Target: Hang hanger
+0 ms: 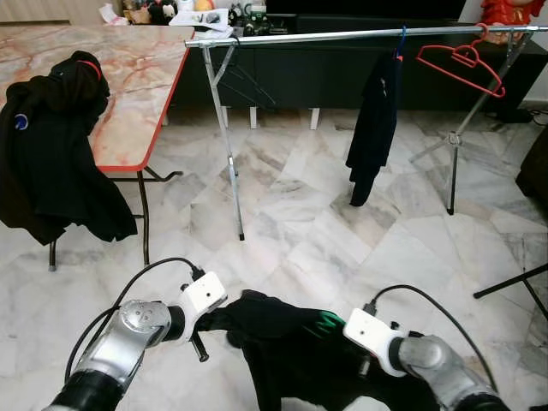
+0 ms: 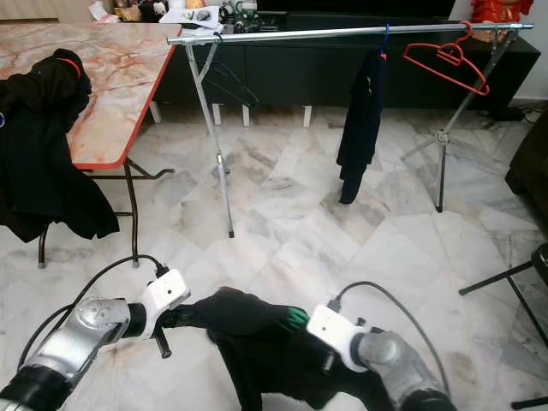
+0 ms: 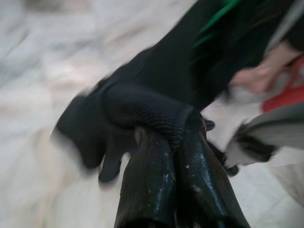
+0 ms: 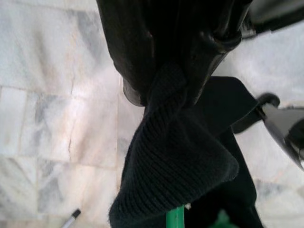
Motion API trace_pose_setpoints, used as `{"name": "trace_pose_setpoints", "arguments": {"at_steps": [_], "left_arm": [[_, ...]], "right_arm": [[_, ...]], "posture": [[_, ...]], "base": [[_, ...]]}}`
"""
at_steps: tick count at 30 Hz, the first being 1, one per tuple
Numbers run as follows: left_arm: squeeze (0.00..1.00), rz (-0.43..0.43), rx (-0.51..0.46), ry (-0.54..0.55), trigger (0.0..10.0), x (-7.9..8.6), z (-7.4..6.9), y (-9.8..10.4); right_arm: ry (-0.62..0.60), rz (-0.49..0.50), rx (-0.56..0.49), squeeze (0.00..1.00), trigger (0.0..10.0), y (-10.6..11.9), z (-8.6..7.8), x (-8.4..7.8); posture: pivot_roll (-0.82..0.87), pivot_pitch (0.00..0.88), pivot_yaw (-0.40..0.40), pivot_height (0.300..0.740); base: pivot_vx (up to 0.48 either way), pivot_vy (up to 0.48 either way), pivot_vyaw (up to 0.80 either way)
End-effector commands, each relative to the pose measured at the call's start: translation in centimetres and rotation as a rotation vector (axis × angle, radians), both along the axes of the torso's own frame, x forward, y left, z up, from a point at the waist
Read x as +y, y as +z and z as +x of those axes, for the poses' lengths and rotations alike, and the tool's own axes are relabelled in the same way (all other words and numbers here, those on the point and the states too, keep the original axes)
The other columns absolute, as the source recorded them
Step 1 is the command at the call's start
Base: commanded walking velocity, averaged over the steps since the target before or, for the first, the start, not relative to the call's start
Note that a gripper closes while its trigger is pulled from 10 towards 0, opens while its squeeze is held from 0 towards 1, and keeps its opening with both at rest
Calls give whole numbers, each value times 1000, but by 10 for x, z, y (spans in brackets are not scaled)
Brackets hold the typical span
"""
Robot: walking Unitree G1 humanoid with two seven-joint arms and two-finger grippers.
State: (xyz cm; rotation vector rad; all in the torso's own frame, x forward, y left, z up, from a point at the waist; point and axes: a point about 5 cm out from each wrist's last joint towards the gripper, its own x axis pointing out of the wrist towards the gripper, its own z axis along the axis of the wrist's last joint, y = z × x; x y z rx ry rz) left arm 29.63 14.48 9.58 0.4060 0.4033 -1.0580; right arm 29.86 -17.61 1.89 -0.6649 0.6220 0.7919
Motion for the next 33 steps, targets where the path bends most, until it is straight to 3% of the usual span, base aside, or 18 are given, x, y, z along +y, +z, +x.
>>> {"name": "trace_pose_setpoints", "arguments": {"at_steps": [1,2,3,4,5,6,13,18,22,27,33], "left_arm": [[0,1,24,-59,1686,-3,-8,2],[0,-3,33,-77,5686,-5,-10,3],[0,-9,34,-99,6745,-7,-12,5],[0,-28,48,-119,9412,-10,-15,7],[753,-36,47,-126,10000,-11,-17,8],[1000,-44,55,-126,10000,-12,-17,9],[1000,-49,76,-156,10000,-12,-26,20],[1000,-23,50,-149,10000,-12,-26,25],[1000,-16,20,-104,10000,-7,-20,31],[1000,46,24,-105,10000,10,-21,31],[1000,134,15,-137,10000,21,-24,27]], "right_arm": [[-49,32,-36,0,0,5,6,0],[-58,46,-47,0,0,7,9,2],[-68,57,-60,0,0,9,11,4],[-88,67,-84,0,0,13,16,6],[-98,66,-98,0,0,14,18,7],[-108,64,-111,0,0,15,20,8],[-177,170,-194,0,0,25,29,21],[-194,184,-228,0,0,26,31,25],[-87,210,-216,0,0,26,27,30],[70,198,-177,0,0,28,20,22],[319,170,18,0,0,28,3,-1]], "posture": [[72,122,12,740],[72,122,12,740],[73,114,12,740],[72,112,13,740],[71,107,12,740],[71,107,12,740],[84,106,9,740],[92,105,8,740],[97,103,7,740],[96,100,5,740],[101,91,2,740]], "base": [[0,0,0],[0,0,0],[0,0,0],[0,0,0],[0,0,0],[0,0,0],[0,0,0],[0,0,0],[0,0,0],[0,0,0],[0,0,0]]}}
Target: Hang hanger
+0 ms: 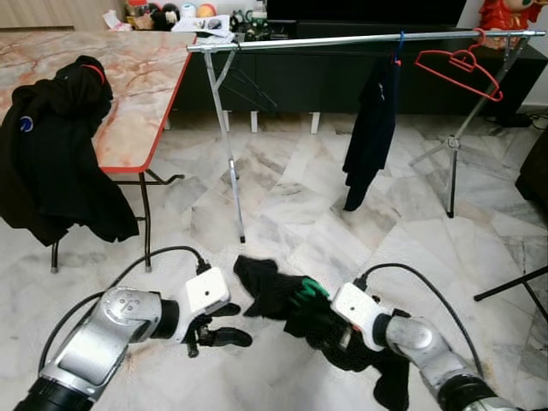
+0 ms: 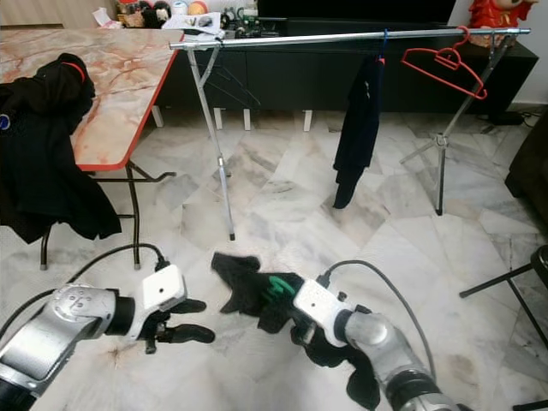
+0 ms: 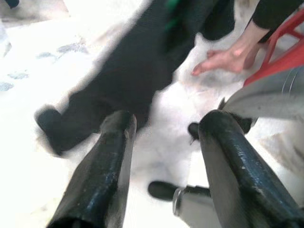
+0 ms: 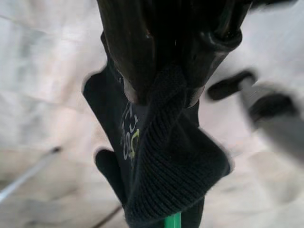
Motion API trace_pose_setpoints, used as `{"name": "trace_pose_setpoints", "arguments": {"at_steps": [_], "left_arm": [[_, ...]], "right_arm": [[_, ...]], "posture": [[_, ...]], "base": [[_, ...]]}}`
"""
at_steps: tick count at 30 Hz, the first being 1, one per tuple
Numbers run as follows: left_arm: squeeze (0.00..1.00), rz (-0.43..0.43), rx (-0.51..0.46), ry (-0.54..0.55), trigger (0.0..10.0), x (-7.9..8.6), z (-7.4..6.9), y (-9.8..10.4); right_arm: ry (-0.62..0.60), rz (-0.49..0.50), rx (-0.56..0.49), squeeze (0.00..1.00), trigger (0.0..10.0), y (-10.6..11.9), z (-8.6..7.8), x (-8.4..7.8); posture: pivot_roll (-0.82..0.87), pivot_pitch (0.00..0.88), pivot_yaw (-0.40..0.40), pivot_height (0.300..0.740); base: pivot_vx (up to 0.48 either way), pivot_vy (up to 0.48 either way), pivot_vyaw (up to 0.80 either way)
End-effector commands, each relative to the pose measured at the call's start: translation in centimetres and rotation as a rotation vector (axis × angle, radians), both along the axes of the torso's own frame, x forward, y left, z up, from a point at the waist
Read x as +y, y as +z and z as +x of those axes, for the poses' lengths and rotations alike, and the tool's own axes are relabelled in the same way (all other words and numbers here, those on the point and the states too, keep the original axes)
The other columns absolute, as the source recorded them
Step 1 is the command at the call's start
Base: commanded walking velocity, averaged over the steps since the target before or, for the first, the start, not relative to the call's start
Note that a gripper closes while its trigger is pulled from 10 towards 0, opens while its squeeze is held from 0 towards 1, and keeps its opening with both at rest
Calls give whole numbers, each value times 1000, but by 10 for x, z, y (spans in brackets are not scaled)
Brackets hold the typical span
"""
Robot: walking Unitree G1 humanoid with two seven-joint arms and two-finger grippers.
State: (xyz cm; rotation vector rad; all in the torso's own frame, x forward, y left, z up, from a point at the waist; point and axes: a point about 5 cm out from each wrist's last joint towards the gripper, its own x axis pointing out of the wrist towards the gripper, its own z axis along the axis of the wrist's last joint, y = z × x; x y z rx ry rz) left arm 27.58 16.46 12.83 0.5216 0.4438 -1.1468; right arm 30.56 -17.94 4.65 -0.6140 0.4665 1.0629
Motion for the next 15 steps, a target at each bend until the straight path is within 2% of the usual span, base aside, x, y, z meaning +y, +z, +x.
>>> {"name": "trace_pose_setpoints", "arguments": {"at_steps": [1,3,4,5,6,10,15], "left_arm": [[1000,76,15,-77,10000,1,-8,-9],[1000,91,35,-124,10000,-1,-11,-13],[388,99,39,-148,10000,-2,-11,-13],[388,105,41,-164,10000,-3,-12,-14],[0,112,42,-176,10000,-3,-12,-14],[0,164,56,-222,10000,-5,-13,-19],[0,166,66,-252,10000,-8,-11,-22]], "right_arm": [[114,13,66,0,0,0,-7,0],[174,18,108,0,0,0,-11,1],[200,28,123,0,0,1,-11,3],[216,35,133,0,0,2,-12,5],[230,43,139,0,0,3,-12,7],[272,71,146,0,0,6,-10,15],[348,77,144,0,0,11,-8,27]], "posture": [[100,88,-1,740],[112,81,-7,740],[116,81,-8,740],[116,81,-8,740],[120,80,-10,740],[131,76,-20,740],[136,78,-28,740]], "base": [[0,0,0],[0,0,0],[0,0,0],[0,0,0],[0,0,0],[0,0,0],[0,0,0]]}}
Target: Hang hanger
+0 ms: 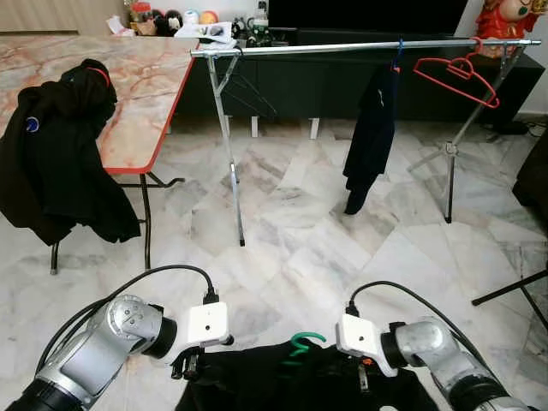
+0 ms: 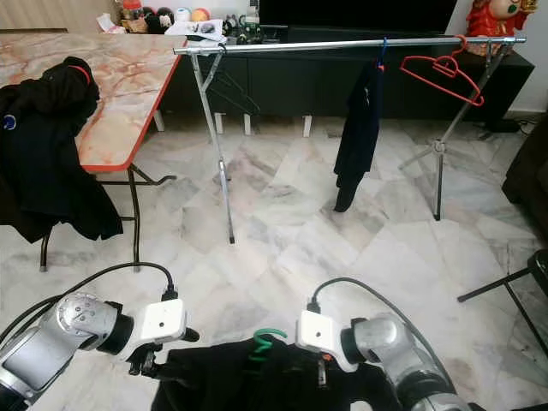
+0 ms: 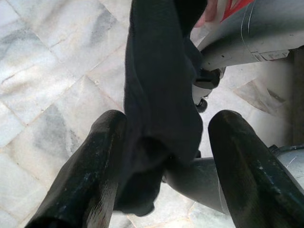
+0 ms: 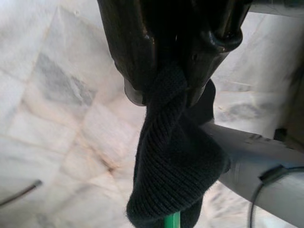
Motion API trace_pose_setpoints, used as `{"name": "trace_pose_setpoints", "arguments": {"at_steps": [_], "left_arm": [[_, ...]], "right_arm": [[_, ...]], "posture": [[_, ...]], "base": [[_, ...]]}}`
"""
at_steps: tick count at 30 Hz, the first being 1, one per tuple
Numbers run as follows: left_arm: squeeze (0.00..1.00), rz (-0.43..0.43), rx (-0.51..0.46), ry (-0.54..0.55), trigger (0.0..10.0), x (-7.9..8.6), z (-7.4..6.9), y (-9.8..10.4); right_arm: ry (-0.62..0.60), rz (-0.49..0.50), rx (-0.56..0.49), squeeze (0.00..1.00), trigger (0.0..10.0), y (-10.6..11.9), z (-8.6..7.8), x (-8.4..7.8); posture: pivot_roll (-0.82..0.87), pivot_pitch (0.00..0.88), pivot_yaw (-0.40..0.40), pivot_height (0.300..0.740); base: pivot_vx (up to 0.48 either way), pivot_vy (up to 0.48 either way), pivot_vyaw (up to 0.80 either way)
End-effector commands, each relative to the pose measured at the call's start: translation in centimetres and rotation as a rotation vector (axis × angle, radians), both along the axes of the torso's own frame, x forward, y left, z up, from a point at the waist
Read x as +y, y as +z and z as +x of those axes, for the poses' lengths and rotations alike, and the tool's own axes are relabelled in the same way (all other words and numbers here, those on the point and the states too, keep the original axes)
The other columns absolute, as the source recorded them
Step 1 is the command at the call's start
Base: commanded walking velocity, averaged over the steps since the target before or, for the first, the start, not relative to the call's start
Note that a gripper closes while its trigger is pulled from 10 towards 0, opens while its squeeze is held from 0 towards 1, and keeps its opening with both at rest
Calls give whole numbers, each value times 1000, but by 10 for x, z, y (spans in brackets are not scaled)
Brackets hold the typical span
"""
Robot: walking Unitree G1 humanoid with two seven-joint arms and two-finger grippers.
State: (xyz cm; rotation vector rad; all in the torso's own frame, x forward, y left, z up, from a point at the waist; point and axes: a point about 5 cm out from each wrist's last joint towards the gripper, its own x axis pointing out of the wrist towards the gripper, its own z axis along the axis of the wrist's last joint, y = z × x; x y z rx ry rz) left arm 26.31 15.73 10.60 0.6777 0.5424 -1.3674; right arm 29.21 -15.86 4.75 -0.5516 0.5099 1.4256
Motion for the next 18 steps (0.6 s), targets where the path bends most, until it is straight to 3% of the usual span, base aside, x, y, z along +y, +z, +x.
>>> {"name": "trace_pose_setpoints", "arguments": {"at_steps": [1,8,18], "left_arm": [[0,13,-4,-18,10000,-1,2,0],[0,-39,-27,31,10000,-9,9,-1],[0,-118,38,43,10000,-20,7,-3]], "right_arm": [[45,38,-34,0,0,11,6,7],[125,93,-27,0,0,19,4,16],[106,155,-62,0,0,27,9,26]], "posture": [[137,79,-28,740],[128,79,-31,740],[119,80,-22,740]], "base": [[0,0,0],[0,0,0],[0,0,0]]}}
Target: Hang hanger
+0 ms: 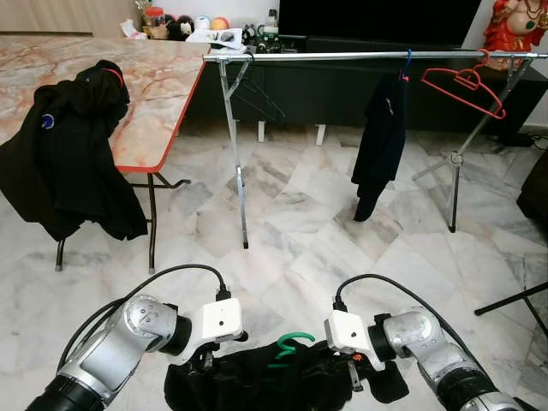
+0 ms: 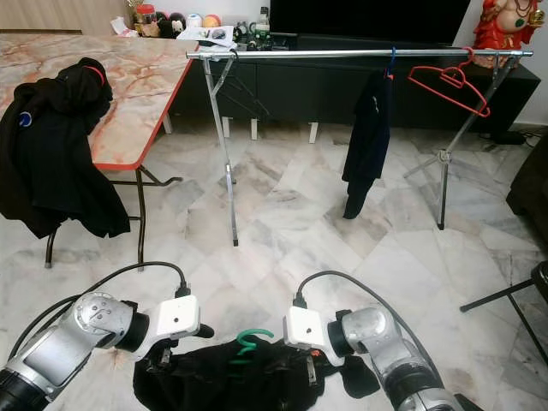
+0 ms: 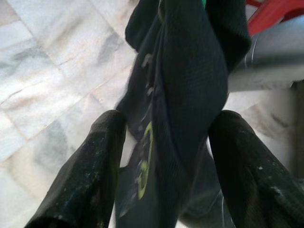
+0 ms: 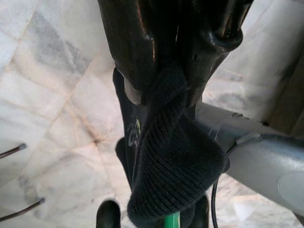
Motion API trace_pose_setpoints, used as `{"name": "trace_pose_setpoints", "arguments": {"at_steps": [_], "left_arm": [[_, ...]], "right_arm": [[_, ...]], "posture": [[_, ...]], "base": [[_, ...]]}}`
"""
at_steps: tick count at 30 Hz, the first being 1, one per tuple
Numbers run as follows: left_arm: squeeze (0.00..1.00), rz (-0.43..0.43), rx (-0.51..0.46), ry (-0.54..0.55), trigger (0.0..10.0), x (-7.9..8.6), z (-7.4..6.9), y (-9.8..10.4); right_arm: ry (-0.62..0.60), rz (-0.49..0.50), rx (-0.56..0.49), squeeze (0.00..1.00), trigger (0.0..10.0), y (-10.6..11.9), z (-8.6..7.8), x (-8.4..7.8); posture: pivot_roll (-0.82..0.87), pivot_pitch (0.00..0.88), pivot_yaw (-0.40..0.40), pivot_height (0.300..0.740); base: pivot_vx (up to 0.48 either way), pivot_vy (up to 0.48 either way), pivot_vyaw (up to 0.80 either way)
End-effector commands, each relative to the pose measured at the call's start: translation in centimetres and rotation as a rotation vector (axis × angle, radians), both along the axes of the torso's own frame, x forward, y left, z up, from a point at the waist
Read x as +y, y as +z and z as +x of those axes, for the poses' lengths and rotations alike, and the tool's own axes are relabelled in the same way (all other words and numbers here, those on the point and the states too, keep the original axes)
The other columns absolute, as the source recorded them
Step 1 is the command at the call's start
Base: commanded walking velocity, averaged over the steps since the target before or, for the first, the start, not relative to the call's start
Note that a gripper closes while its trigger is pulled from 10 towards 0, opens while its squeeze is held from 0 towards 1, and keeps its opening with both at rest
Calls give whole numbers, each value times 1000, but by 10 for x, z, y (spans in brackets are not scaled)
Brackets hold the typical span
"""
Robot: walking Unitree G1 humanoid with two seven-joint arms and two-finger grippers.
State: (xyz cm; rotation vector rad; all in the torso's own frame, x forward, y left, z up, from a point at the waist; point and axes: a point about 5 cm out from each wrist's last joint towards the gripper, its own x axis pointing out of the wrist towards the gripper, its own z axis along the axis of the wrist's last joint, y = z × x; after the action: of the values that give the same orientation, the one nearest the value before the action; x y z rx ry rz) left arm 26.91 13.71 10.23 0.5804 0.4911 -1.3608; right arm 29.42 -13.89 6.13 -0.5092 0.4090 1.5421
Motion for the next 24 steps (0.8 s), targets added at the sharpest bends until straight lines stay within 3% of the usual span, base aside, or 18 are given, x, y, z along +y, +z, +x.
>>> {"name": "trace_pose_setpoints", "arguments": {"at_steps": [1,10,13,14,15,16,24], "left_arm": [[0,-34,35,9,10000,-1,0,2],[0,-70,87,-10,9176,-8,-4,2],[0,-78,90,-7,6980,-11,-3,2],[0,-90,91,-3,3529,-12,-3,2],[0,-98,92,0,3529,-14,-3,2],[0,-108,95,1,0,-16,-3,2],[0,-113,100,9,0,-16,-4,2]], "right_arm": [[-6,66,-56,0,0,14,8,8],[5,112,-70,0,0,18,9,22],[2,125,-75,0,0,20,11,25],[2,127,-77,0,0,21,11,26],[2,129,-78,0,0,21,11,26],[1,132,-79,0,0,22,12,27],[-13,139,-80,0,0,22,12,27]], "posture": [[117,81,-22,740],[121,79,-22,740],[119,77,-23,740],[119,77,-23,740],[119,77,-23,740],[117,75,-23,740],[113,69,-22,740]], "base": [[0,0,0],[0,0,0],[0,0,0],[0,0,0],[0,0,0],[0,0,0],[0,0,0]]}}
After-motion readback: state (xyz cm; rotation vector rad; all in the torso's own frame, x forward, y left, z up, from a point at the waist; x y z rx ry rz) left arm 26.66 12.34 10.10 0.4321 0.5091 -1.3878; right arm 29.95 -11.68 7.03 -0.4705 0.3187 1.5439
